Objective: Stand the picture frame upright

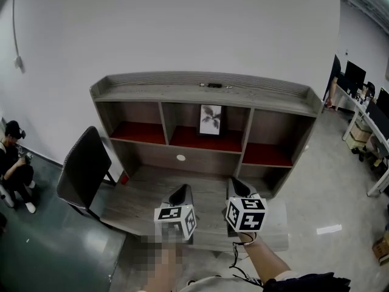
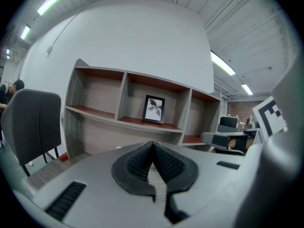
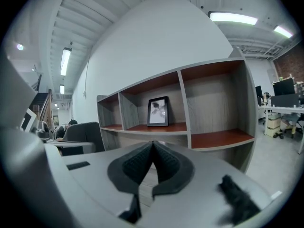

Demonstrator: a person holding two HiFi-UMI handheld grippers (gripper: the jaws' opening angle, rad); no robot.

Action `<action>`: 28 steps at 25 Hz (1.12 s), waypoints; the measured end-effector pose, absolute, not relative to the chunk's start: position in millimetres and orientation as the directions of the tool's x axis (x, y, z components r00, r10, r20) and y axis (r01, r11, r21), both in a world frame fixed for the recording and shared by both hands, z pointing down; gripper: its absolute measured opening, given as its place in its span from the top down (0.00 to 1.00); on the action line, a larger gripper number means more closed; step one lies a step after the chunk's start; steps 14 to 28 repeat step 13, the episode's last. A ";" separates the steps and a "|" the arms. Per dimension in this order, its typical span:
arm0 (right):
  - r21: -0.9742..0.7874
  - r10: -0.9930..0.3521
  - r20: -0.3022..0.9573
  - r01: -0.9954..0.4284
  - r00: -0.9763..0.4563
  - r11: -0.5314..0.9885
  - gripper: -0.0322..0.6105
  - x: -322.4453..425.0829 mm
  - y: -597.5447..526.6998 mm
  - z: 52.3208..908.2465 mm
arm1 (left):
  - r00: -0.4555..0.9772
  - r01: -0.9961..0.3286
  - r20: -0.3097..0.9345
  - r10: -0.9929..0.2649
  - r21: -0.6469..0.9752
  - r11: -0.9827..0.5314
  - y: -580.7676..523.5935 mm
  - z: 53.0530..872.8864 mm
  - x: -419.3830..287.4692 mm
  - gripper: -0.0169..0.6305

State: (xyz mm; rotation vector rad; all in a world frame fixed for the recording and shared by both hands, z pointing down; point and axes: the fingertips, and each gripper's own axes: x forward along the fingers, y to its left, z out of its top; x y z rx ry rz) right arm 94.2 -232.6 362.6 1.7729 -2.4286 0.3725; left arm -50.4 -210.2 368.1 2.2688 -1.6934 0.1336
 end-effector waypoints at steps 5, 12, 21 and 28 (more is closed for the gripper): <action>-0.126 -0.919 0.230 -0.946 -0.321 0.299 0.90 100.5 -233.2 361.4 | 0.285 -0.953 0.260 -0.923 0.182 -0.243 -208.5 368.8 -46.0 0.97; -0.119 -0.911 0.237 -0.941 -0.337 0.317 0.90 102.9 -234.2 362.3 | 0.270 -0.958 0.268 -0.925 0.174 -0.229 -208.5 368.0 -43.0 0.97; -0.118 -0.911 0.238 -0.941 -0.338 0.318 0.90 103.5 -234.7 362.4 | 0.269 -0.958 0.268 -0.925 0.173 -0.228 -209.1 367.6 -42.3 0.97; -0.118 -0.911 0.238 -0.941 -0.338 0.318 0.90 103.5 -234.7 362.4 | 0.269 -0.958 0.268 -0.925 0.173 -0.228 -209.1 367.6 -42.3 0.97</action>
